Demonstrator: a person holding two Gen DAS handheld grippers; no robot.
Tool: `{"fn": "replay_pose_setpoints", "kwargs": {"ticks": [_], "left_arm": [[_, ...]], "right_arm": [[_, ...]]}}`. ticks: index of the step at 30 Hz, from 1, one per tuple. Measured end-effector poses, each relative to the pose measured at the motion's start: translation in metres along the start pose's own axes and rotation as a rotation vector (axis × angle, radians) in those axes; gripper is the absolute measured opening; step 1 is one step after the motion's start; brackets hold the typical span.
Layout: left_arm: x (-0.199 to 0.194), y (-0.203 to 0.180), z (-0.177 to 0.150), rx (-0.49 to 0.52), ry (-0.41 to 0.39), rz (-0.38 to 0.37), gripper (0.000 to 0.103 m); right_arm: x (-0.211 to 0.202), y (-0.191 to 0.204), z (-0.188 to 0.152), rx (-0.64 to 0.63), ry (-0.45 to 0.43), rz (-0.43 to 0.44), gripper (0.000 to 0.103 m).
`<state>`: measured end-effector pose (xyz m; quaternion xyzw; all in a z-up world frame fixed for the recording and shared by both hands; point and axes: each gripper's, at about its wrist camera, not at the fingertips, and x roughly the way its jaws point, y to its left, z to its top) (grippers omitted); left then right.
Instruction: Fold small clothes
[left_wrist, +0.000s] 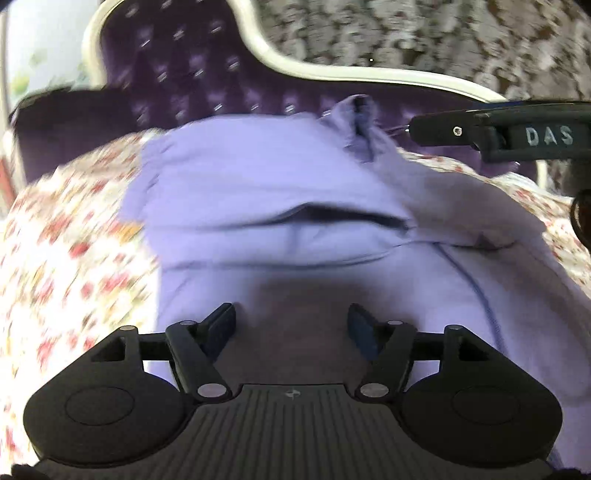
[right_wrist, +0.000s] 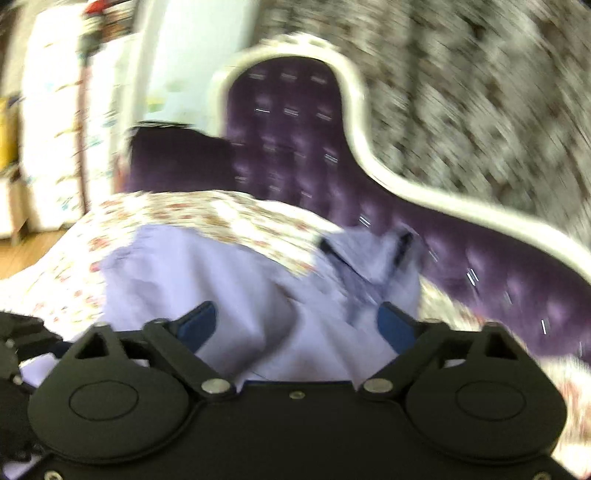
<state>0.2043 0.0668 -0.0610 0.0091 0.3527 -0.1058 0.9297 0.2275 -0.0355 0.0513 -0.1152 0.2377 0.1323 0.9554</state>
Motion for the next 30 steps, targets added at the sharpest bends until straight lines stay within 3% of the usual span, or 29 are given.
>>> {"fn": "replay_pose_setpoints", "kwargs": {"ticks": [5,11,12,13,14,15,19,23,26,27,28,30], "left_arm": [[-0.007,0.024,-0.009,-0.093,0.016,0.008,0.071],[-0.005,0.027,-0.012,-0.119,0.017,-0.003,0.072],[-0.005,0.027,-0.012,-0.12,0.017,-0.003,0.072],[-0.005,0.027,-0.014,-0.122,0.016,-0.004,0.072],[-0.005,0.028,-0.015,-0.123,0.015,-0.005,0.073],[-0.006,0.028,-0.016,-0.123,0.014,-0.006,0.073],[-0.007,0.032,-0.02,-0.123,0.013,-0.006,0.073],[-0.007,0.031,-0.02,-0.117,0.014,0.0,0.073],[-0.007,0.031,-0.019,-0.113,0.016,0.001,0.073],[-0.007,0.031,-0.019,-0.113,0.018,0.001,0.073],[-0.008,0.031,-0.018,-0.113,0.022,0.0,0.073],[-0.01,0.032,-0.013,-0.109,0.031,-0.003,0.073]], "right_arm": [[0.009,0.063,0.004,-0.251,-0.033,0.089,0.068],[0.04,0.106,-0.009,-0.413,0.033,0.133,0.057],[0.046,0.109,-0.011,-0.436,0.047,0.116,0.046],[0.051,0.109,-0.013,-0.448,0.057,0.098,0.024],[0.054,0.107,-0.014,-0.444,0.056,0.074,0.013],[0.054,0.101,-0.014,-0.415,0.04,0.055,0.011],[0.041,0.047,-0.002,-0.079,0.004,-0.012,0.01],[0.022,-0.023,-0.021,0.275,0.02,-0.124,0.012],[0.015,-0.058,-0.05,0.446,0.112,-0.174,0.038],[0.013,-0.067,-0.059,0.488,0.138,-0.16,0.057],[0.01,-0.074,-0.068,0.531,0.157,-0.148,0.069],[0.001,-0.085,-0.083,0.579,0.18,-0.128,0.071]]}}
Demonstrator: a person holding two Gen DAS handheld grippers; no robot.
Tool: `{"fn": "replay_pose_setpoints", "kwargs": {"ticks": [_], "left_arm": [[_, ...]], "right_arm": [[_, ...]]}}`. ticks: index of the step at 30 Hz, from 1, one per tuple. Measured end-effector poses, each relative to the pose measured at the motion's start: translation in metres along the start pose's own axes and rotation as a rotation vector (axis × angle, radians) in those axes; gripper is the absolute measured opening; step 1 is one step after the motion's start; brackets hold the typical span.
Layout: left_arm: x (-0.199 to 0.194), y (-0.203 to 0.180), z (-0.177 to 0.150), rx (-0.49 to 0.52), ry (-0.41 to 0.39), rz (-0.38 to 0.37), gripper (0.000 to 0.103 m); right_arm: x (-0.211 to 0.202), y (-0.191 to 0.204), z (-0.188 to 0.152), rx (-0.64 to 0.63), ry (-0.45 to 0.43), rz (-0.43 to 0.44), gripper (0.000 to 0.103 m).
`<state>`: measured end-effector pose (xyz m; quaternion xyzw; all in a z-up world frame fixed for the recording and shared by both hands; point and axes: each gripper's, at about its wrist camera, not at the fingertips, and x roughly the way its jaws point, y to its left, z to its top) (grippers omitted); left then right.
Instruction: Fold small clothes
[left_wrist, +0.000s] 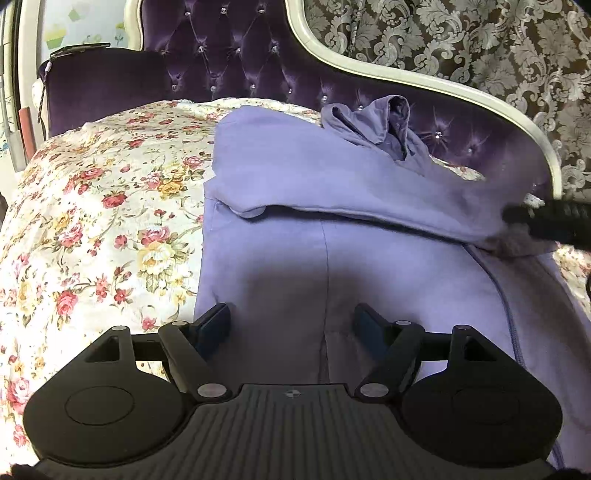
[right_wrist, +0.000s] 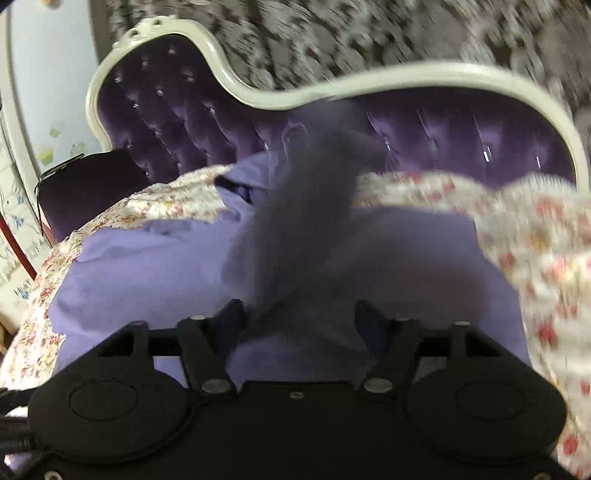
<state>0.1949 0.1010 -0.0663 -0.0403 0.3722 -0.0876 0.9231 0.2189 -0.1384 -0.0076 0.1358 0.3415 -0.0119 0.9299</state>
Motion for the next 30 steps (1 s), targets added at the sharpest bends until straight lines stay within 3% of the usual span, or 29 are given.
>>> {"fn": "replay_pose_setpoints", "kwargs": {"ticks": [10,17,21,27,30], "left_arm": [[-0.022,-0.015,0.051,0.106,-0.108,-0.003,0.073],[0.023,-0.033,0.078,0.177,-0.123,0.036,0.073],[0.062,-0.029,0.076,0.233,-0.064,0.149,0.075],[0.069,0.004,0.076,0.122,-0.053,0.136,0.084],[0.068,0.02,0.074,0.044,-0.045,0.117,0.086]], "right_arm": [[-0.023,-0.052,0.001,0.111,0.051,0.047,0.074],[-0.024,-0.082,0.015,0.153,-0.017,-0.032,0.074],[-0.009,-0.093,0.023,0.145,-0.011,-0.036,0.074],[0.018,-0.095,0.026,0.108,0.061,0.028,0.073],[0.028,-0.089,0.027,0.063,0.083,0.027,0.055]]}}
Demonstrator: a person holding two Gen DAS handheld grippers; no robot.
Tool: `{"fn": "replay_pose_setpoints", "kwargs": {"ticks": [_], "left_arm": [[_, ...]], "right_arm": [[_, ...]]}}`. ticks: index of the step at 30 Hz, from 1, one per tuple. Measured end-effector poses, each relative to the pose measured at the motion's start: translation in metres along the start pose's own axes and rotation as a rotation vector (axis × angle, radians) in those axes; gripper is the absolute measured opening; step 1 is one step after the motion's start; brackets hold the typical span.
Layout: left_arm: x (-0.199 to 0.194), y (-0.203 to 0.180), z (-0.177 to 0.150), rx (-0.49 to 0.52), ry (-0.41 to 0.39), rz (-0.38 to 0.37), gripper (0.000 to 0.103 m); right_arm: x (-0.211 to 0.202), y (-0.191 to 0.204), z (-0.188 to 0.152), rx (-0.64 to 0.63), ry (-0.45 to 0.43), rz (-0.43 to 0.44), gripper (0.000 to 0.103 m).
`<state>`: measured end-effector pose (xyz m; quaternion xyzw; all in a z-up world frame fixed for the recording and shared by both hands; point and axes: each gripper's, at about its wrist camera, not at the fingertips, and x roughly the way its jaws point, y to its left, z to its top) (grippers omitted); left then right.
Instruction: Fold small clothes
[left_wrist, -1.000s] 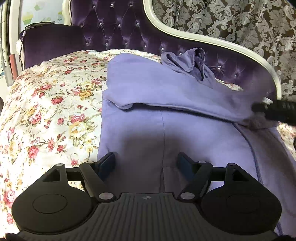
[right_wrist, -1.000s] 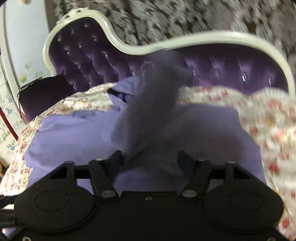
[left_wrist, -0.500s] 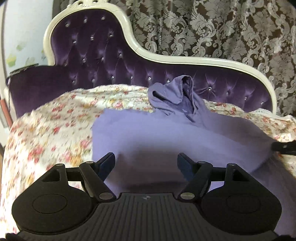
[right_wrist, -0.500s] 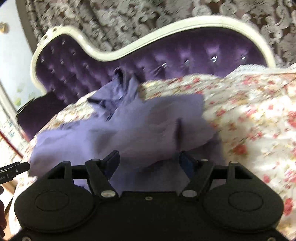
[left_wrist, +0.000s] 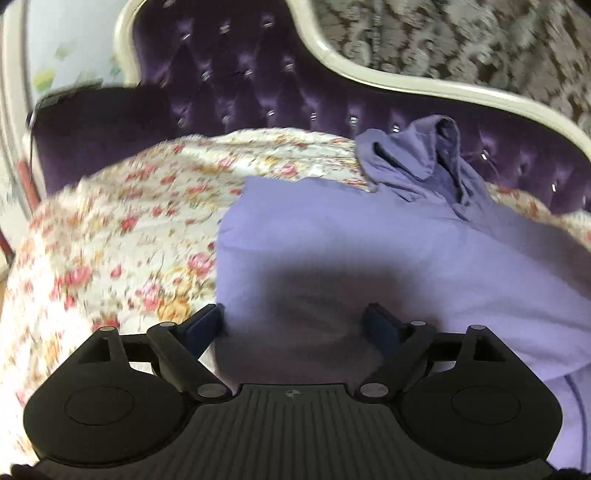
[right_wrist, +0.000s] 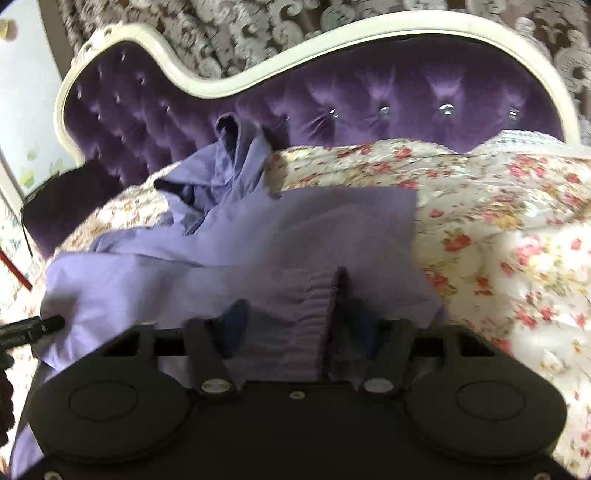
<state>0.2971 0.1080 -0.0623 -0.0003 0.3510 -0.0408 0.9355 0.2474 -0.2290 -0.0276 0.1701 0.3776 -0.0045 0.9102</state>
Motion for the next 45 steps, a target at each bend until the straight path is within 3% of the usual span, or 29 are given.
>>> {"fn": "replay_pose_setpoints", "kwargs": {"ticks": [2,4,6,10,12,15,18,20,22,24,28,33,35,40,45], "left_arm": [[0.002,0.01,-0.002,-0.052,0.007,-0.011,0.087],[0.002,0.018,-0.003,-0.093,0.006,-0.015,0.088],[0.0,0.022,-0.004,-0.114,-0.005,0.0,0.088],[-0.005,0.027,-0.005,-0.135,-0.037,0.038,0.088],[-0.007,0.029,-0.006,-0.147,-0.051,0.055,0.088],[-0.01,0.036,-0.01,-0.174,-0.057,0.052,0.088],[-0.013,0.039,-0.013,-0.168,-0.058,0.046,0.089],[-0.015,0.039,-0.015,-0.15,-0.065,0.043,0.089],[-0.017,0.039,-0.019,-0.133,-0.071,0.039,0.089],[-0.017,0.039,-0.022,-0.121,-0.074,0.027,0.089],[-0.016,0.046,-0.026,-0.163,-0.074,-0.008,0.089],[-0.015,0.053,-0.029,-0.221,-0.062,-0.033,0.091],[-0.014,0.054,-0.032,-0.24,-0.064,-0.032,0.093],[-0.016,0.05,-0.034,-0.243,-0.078,-0.011,0.093],[-0.016,0.051,-0.036,-0.255,-0.079,-0.014,0.093]], "right_arm": [[0.004,0.008,0.002,-0.055,0.001,-0.042,0.028],[0.003,0.017,0.009,-0.105,-0.018,-0.046,0.018],[-0.004,0.028,0.021,-0.157,-0.06,-0.027,0.016],[-0.024,0.042,0.046,-0.223,-0.224,-0.03,0.015],[-0.019,0.036,0.053,-0.202,-0.228,-0.037,0.015],[0.007,0.023,0.045,-0.199,-0.126,-0.088,0.016],[0.038,0.014,0.026,-0.24,0.031,-0.223,0.018],[0.035,0.01,0.02,-0.225,0.02,-0.274,0.024],[0.021,0.014,0.025,-0.193,-0.052,-0.291,0.056],[0.007,0.029,0.035,-0.212,-0.124,-0.286,0.057],[-0.007,0.084,0.061,-0.299,-0.188,-0.098,0.057],[0.023,0.166,0.073,-0.387,-0.052,0.316,0.056],[0.044,0.197,0.071,-0.428,-0.003,0.422,0.056],[0.103,0.267,0.066,-0.551,0.115,0.55,0.056],[0.139,0.306,0.057,-0.685,0.194,0.585,0.056]]}}
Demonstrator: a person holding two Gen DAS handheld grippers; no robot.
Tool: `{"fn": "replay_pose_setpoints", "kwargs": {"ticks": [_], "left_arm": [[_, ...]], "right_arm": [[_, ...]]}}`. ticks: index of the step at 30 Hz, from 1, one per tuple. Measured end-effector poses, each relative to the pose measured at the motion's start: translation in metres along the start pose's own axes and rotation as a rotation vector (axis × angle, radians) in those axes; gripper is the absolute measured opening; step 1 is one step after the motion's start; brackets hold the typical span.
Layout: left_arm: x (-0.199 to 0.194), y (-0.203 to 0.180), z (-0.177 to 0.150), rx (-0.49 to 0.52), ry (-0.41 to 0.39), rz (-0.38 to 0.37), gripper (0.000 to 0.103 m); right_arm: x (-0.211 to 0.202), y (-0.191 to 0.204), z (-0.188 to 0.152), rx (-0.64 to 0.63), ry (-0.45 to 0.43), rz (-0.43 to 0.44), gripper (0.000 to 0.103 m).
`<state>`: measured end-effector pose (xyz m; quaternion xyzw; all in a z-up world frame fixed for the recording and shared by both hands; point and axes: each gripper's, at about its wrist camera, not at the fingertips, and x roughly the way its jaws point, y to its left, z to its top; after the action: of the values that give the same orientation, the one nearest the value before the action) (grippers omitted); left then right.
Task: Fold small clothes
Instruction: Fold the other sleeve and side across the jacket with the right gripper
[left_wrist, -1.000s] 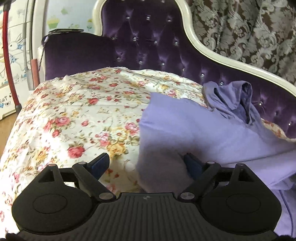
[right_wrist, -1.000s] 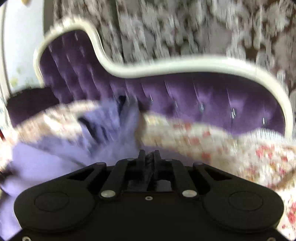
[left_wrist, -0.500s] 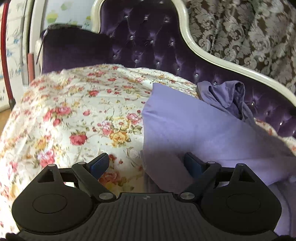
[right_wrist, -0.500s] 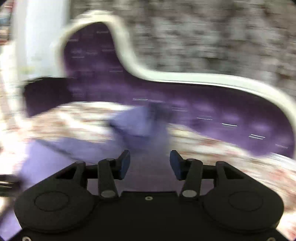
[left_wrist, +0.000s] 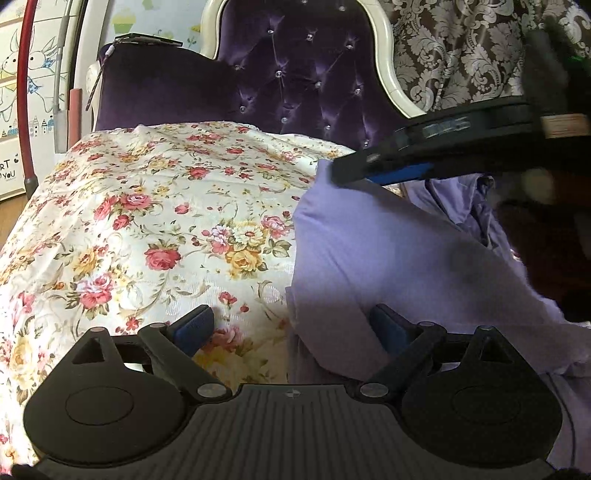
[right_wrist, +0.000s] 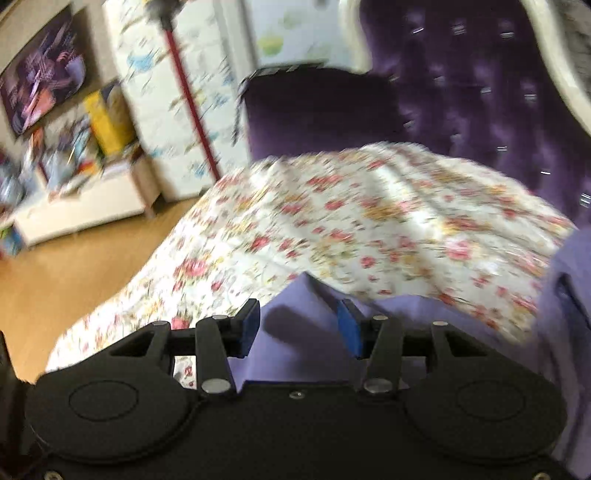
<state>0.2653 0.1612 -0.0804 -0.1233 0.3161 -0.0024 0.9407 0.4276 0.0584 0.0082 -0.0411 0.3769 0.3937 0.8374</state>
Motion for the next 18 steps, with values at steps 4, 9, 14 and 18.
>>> {"fn": "replay_pose_setpoints", "kwargs": {"ticks": [4,9,14,18], "left_arm": [[0.0,0.0,0.0,-0.004,0.001,0.007,0.093],[-0.001,-0.001,-0.002,-0.012,-0.006,0.016,0.094],[0.0,-0.006,-0.005,0.017,0.004,0.034,0.094],[-0.001,-0.006,-0.005,0.024,0.008,0.033,0.094]], "right_arm": [[0.016,0.004,0.001,-0.044,0.057,0.047,0.022],[0.02,0.011,0.003,-0.086,0.013,-0.047,0.007],[0.051,0.008,0.0,-0.063,0.033,-0.132,0.007],[0.05,0.012,0.0,-0.083,-0.036,-0.229,0.019]]}}
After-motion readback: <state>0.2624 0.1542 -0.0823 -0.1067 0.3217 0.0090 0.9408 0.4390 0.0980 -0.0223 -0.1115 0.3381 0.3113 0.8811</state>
